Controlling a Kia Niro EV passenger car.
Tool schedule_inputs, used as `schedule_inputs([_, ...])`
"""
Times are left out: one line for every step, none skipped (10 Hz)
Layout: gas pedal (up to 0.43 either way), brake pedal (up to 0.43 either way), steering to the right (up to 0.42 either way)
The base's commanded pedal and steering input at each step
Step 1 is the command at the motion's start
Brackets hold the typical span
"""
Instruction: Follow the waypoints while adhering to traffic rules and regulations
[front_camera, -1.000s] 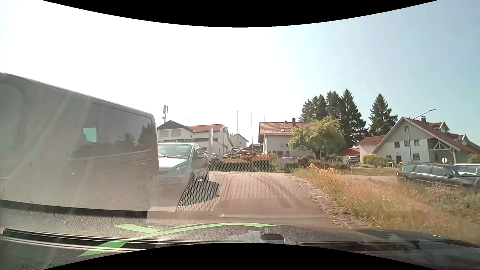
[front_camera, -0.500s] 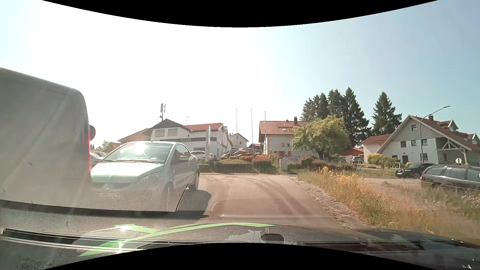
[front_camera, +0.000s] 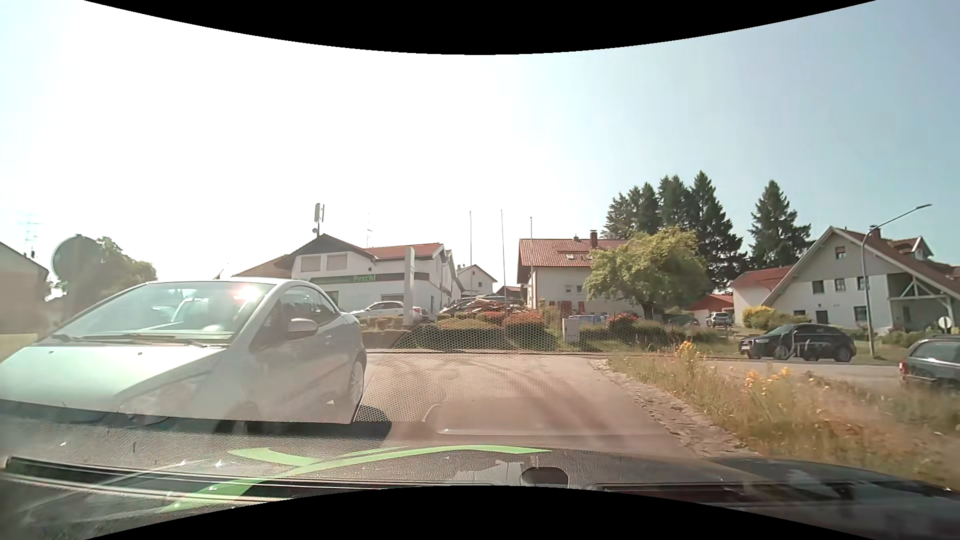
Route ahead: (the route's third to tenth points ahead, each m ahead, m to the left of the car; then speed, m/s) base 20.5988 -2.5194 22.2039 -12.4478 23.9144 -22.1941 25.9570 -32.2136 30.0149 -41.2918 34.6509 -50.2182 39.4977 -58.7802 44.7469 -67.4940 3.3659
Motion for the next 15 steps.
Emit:
schedule_inputs([0.138,0.000,-0.012])
schedule_inputs([0.138,0.000,-0.015])
schedule_inputs([0.138,0.000,-0.016])
schedule_inputs([0.138,0.000,-0.022])
schedule_inputs([0.138,0.000,-0.022])
schedule_inputs([0.138,0.000,-0.022])
schedule_inputs([0.138,0.000,-0.022])
schedule_inputs([0.138,0.000,-0.022])
schedule_inputs([0.138,0.000,-0.023])
schedule_inputs([0.138,0.000,-0.023])
schedule_inputs([0.138,0.000,-0.023])
schedule_inputs([0.138,0.000,-0.023])
schedule_inputs([0.138,0.000,-0.022])
schedule_inputs([0.138,0.000,-0.023])
schedule_inputs([0.130,0.000,-0.024])
